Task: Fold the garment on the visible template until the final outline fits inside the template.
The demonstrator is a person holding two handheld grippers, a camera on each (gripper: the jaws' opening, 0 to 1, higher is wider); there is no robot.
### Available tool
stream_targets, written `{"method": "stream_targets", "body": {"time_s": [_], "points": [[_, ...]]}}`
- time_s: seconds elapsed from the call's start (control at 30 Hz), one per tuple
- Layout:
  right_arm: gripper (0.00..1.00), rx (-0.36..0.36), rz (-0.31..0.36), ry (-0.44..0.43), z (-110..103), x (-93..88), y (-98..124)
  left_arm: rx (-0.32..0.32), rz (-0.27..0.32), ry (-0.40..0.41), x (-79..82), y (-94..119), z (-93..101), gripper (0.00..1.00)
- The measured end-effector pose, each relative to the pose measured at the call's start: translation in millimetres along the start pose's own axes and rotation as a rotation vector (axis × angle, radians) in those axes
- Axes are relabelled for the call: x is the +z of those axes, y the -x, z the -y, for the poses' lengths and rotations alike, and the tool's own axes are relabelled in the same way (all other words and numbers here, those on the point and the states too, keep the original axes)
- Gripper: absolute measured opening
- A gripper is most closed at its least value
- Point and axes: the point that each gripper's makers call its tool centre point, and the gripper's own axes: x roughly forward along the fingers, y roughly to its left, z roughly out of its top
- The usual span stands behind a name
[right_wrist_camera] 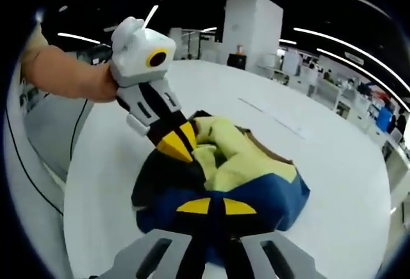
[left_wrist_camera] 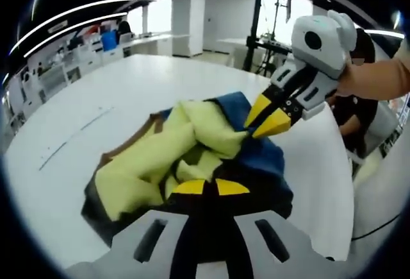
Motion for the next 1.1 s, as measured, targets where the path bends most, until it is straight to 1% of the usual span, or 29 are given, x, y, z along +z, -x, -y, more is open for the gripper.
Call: {"method": "stream_targets", "body": {"time_s": [0.7, 1.1], "points": [[0.0, -0.006, 0.009, -0.001, 1, 2.2, 9, 0.013, -0.013, -0.002, -4.6, 15, 1.9, 0.0], [0.0, -0.028, 0.017, -0.016, 9, 2.6, 18, 0.024, -0.016, 0.006, -9.2, 28, -1.0, 0.0]]}}
